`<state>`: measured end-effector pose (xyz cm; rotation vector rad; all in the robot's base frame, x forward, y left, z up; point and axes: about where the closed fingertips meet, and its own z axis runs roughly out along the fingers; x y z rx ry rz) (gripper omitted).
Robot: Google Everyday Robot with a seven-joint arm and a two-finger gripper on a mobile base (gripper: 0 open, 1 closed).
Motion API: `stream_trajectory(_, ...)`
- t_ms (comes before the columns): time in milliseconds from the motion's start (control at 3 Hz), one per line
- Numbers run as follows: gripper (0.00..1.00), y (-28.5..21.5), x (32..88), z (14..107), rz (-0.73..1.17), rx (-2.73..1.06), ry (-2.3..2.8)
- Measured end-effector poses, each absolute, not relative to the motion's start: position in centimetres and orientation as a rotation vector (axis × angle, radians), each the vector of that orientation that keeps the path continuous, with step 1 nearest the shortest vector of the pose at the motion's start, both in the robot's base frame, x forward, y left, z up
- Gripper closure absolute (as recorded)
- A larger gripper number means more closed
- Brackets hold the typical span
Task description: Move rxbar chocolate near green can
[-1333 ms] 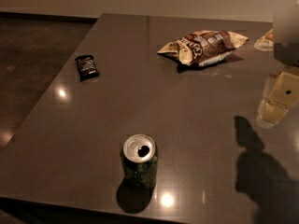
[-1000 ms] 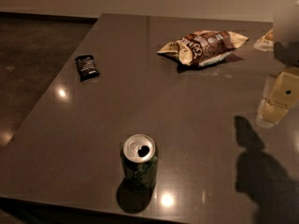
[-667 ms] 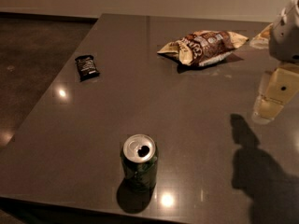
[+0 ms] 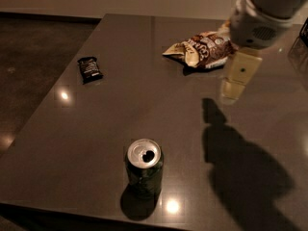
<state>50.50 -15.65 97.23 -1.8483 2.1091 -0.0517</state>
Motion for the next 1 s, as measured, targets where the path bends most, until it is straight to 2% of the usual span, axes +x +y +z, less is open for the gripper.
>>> stream_trajectory(667,0.00,-6.9,57.2,95.7,0.023,-1.902,2.032)
stream_trajectory(1000,0.00,-2.7,58.5,95.0,0.064,-1.875,2.025)
